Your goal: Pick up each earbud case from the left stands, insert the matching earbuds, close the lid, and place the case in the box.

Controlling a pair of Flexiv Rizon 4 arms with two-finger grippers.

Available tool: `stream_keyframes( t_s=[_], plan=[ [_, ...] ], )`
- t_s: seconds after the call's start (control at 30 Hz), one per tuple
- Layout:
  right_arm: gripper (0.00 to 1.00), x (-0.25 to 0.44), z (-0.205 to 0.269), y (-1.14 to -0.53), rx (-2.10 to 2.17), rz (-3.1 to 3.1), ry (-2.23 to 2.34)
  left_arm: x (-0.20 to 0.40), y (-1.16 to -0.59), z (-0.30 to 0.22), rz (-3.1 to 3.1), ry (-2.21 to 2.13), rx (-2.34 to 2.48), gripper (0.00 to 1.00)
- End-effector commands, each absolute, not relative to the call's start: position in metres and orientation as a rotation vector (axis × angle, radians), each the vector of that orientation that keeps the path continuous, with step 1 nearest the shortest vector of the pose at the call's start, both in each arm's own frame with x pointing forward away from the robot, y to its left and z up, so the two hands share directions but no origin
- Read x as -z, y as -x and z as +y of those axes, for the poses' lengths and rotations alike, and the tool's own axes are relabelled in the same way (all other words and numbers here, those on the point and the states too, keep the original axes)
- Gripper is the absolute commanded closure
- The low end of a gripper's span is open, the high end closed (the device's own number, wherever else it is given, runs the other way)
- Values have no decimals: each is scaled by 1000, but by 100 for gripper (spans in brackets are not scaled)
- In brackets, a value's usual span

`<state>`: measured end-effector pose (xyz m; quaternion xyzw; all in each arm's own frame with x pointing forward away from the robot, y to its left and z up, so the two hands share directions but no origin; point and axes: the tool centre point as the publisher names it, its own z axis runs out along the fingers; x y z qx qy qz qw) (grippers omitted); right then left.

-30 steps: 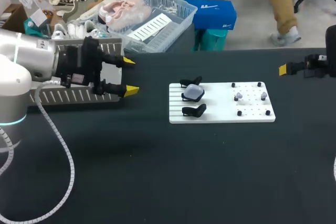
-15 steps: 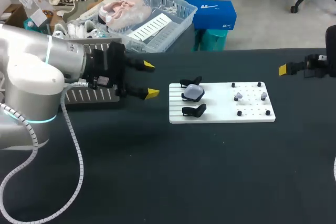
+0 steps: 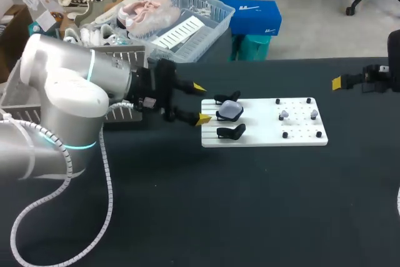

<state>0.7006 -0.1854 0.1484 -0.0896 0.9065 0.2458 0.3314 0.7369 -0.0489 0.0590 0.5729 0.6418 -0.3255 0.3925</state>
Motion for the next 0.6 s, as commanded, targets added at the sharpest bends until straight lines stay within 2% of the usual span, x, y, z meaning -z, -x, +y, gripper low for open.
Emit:
stream_keyframes(
  t_s=[0.03, 0.6],
  plan=[
    [0, -149, -185, -701, -642, 2370, 234, -48, -746, -61, 1630, -1474, 826, 0],
    [0, -149, -185, -701, -642, 2370, 234, -32, -750, -72, 1628, -1537, 814, 0]
  ],
)
